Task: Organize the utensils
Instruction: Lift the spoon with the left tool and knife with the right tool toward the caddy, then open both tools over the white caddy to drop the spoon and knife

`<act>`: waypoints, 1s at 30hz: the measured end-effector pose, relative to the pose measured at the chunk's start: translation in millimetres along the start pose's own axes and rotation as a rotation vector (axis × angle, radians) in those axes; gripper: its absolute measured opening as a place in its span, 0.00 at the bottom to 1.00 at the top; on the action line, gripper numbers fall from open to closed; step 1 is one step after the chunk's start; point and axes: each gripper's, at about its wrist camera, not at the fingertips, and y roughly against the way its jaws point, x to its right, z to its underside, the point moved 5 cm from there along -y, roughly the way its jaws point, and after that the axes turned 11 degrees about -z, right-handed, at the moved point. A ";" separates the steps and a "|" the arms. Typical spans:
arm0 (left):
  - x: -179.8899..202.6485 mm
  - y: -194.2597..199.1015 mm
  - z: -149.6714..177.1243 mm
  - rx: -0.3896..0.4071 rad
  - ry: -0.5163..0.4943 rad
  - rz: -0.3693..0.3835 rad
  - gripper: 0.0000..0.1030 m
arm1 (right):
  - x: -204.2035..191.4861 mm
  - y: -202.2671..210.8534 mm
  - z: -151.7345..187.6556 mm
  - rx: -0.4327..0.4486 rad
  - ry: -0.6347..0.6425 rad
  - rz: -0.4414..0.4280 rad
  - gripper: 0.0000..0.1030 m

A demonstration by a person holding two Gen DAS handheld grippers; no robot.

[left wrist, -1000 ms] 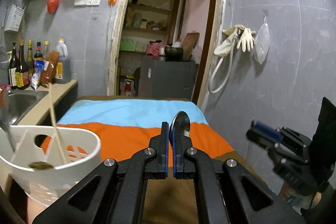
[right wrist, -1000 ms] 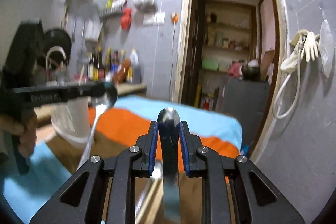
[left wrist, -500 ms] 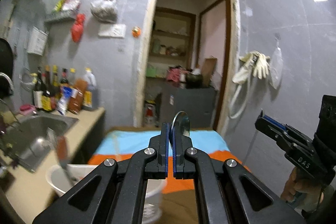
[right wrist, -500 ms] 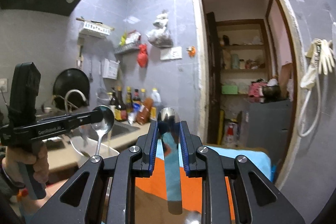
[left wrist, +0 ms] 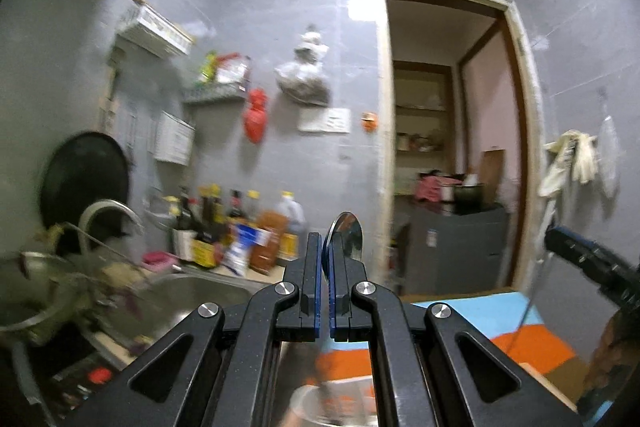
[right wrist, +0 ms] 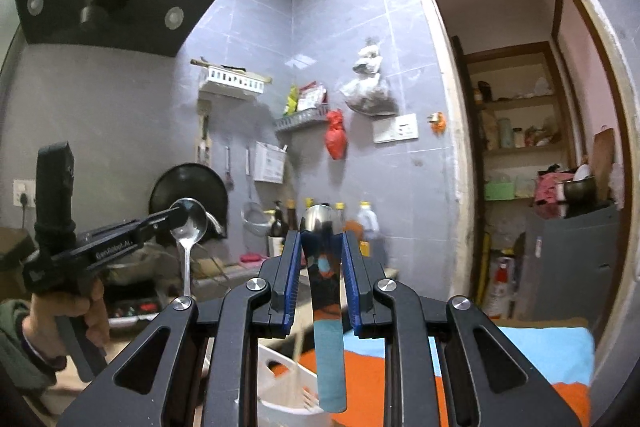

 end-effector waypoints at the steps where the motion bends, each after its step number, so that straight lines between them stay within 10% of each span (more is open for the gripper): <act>1: -5.3 -1.7 2.2 0.008 -0.009 -0.023 0.01 | -1.5 -4.1 1.0 0.000 -0.001 -0.004 0.17; 11: -14.9 -29.5 48.2 0.053 -0.103 -0.136 0.01 | -3.5 -41.1 33.1 -0.059 0.002 0.007 0.17; 30: 16.2 -42.4 99.0 0.001 -0.153 -0.079 0.01 | 11.7 -52.9 86.0 -0.182 -0.074 0.010 0.18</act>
